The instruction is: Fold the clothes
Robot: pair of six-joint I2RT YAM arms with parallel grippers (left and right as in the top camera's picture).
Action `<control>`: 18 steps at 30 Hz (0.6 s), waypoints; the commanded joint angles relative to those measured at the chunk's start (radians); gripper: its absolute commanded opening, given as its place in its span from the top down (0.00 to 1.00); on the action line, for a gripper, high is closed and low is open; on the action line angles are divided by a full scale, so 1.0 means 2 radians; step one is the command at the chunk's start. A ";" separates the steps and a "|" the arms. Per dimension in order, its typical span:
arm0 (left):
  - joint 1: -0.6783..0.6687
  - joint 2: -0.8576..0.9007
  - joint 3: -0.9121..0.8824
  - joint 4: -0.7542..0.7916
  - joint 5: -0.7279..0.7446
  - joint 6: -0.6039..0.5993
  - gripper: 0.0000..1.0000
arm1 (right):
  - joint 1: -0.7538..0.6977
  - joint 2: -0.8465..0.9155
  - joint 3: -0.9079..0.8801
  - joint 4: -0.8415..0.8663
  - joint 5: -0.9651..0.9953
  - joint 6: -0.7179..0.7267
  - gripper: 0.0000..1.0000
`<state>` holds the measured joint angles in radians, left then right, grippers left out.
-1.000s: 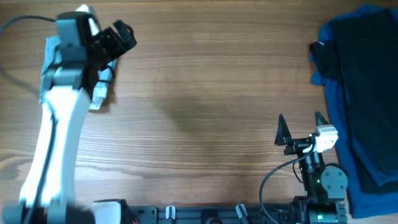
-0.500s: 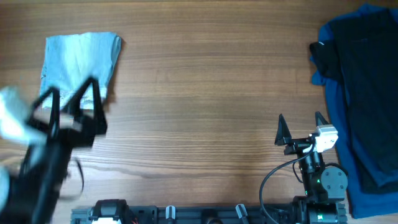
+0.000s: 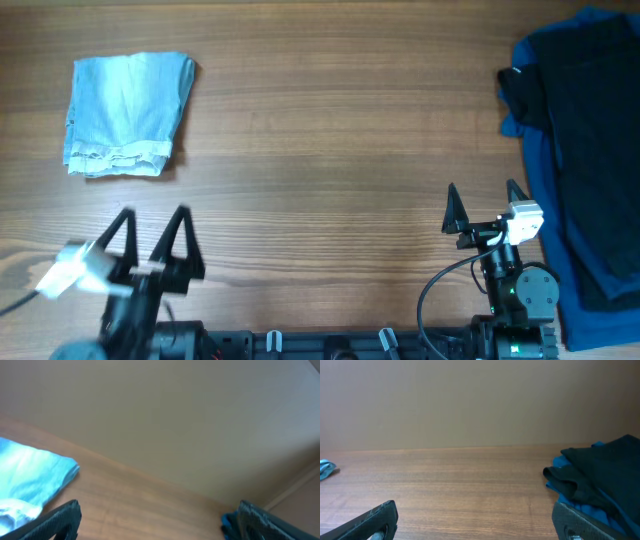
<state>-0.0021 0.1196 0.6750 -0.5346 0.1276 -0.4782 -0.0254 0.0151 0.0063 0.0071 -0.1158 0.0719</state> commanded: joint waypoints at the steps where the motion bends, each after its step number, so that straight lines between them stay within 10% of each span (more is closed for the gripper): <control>1: 0.000 -0.007 -0.107 0.102 -0.002 -0.019 0.00 | -0.003 -0.005 -0.001 0.002 -0.008 -0.009 0.01; 6: 0.000 -0.008 -0.226 0.272 -0.003 -0.031 0.00 | -0.003 -0.004 -0.001 0.002 -0.008 -0.009 0.00; 18: -0.010 -0.009 -0.293 0.285 -0.008 -0.027 0.00 | -0.003 -0.004 -0.001 0.002 -0.008 -0.009 0.00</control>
<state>-0.0166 0.1165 0.1215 0.0303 0.1268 -0.5297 -0.0254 0.0147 0.0063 0.0071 -0.1158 0.0654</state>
